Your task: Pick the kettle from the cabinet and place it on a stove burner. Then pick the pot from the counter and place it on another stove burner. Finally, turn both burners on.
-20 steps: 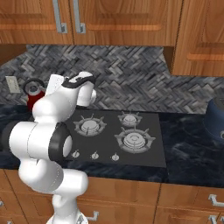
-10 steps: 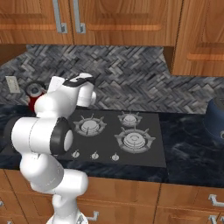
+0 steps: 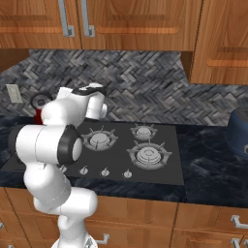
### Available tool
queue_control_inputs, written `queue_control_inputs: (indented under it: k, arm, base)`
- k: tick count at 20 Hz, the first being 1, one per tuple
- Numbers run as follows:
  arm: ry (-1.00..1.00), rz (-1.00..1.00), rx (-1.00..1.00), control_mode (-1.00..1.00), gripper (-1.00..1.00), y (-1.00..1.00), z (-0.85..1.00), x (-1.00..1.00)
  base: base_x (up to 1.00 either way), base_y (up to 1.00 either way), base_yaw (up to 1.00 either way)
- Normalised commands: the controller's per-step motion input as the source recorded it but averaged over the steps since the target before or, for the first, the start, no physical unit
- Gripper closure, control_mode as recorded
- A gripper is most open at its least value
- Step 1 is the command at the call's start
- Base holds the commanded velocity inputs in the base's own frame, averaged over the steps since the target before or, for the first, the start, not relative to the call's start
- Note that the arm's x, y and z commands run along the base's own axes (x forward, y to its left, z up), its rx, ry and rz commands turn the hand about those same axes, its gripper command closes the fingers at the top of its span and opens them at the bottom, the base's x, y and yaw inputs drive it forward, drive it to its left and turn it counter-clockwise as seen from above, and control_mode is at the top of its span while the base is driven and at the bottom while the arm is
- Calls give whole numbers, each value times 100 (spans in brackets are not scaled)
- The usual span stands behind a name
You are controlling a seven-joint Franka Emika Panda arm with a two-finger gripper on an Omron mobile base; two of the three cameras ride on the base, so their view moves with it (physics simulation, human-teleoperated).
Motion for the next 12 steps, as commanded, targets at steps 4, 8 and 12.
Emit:
queue_control_inputs:
  k: [4,8,12]
  arm:
    - [0,-1,0,-100,100,7,-15,17]
    - [0,0,0,-100,100,9,-12,20]
    - [0,-1,0,-100,100,9,-12,19]
  base:
    - [0,0,0]
    - [0,0,0]
    - [0,0,0]
